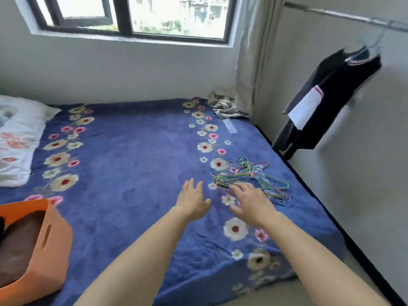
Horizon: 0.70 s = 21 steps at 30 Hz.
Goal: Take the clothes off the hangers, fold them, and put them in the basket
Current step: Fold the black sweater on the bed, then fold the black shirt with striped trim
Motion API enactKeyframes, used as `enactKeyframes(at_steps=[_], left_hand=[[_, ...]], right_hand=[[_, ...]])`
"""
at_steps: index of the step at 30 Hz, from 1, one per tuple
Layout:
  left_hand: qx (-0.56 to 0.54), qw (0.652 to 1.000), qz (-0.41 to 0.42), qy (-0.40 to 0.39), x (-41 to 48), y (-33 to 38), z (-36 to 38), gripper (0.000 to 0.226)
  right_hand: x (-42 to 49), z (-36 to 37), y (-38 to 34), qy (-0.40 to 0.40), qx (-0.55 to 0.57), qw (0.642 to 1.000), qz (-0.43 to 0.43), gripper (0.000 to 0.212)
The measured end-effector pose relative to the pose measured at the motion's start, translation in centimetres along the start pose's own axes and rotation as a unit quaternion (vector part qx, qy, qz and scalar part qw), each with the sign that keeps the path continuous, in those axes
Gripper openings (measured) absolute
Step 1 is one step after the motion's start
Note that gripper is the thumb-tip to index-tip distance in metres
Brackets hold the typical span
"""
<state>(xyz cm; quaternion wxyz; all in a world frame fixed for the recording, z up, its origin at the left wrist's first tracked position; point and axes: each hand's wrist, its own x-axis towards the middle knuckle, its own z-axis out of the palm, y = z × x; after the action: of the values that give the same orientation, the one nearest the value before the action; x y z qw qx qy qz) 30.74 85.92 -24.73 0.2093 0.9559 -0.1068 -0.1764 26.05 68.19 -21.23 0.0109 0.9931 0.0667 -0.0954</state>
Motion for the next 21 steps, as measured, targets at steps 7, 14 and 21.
enactKeyframes(at_steps=[7, 14, 21], left_hand=[[0.060, 0.990, 0.126, -0.029, 5.9, 14.0, 1.9, 0.067], [0.079, 0.977, 0.198, -0.022, 15.7, 25.8, 2.5, 0.065], [0.102, 0.962, 0.252, -0.006, 26.0, 36.6, 2.0, 0.059]], right_hand=[[-4.1, -2.0, 13.3, 0.004, -0.002, 0.990, 0.143, 0.062], [-2.5, -5.5, 26.5, 0.033, -0.006, 0.974, 0.224, 0.063], [1.7, -9.5, 38.9, 0.042, 0.001, 0.961, 0.273, 0.058]])
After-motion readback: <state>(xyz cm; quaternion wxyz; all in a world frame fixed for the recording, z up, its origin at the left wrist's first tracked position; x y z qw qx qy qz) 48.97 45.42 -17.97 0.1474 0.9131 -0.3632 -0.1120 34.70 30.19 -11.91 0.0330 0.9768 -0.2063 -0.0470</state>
